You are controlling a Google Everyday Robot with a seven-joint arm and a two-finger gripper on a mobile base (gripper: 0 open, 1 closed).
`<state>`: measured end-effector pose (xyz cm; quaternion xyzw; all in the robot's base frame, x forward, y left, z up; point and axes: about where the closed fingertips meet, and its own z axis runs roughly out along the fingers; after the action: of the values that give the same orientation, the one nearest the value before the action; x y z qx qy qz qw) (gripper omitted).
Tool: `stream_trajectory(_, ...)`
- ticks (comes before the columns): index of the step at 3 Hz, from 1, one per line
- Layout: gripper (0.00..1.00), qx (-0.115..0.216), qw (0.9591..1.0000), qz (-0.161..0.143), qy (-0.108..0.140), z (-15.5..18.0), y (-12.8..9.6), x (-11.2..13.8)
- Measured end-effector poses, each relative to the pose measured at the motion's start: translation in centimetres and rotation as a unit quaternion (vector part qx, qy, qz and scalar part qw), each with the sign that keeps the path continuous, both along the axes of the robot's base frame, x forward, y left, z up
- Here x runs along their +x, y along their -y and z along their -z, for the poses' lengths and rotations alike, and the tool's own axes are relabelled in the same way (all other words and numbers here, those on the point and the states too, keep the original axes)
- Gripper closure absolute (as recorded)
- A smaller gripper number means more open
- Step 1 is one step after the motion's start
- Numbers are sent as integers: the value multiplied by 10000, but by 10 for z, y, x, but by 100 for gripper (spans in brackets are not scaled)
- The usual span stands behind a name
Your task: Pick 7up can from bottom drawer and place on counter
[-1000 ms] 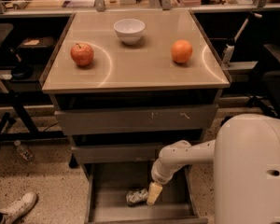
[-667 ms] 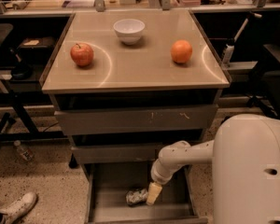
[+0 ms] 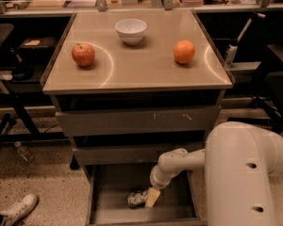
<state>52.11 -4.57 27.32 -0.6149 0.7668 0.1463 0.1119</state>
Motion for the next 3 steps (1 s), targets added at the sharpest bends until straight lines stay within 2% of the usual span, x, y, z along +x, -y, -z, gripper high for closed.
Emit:
stream_trajectory(1,0,193,9998,-47,-44,40,-8,8)
stream_trajectory(2,0,410,9988,-59,-268,68,-21,-5)
stream_trajectory(3,0,413,9987,-64,-282,72,-22,-6)
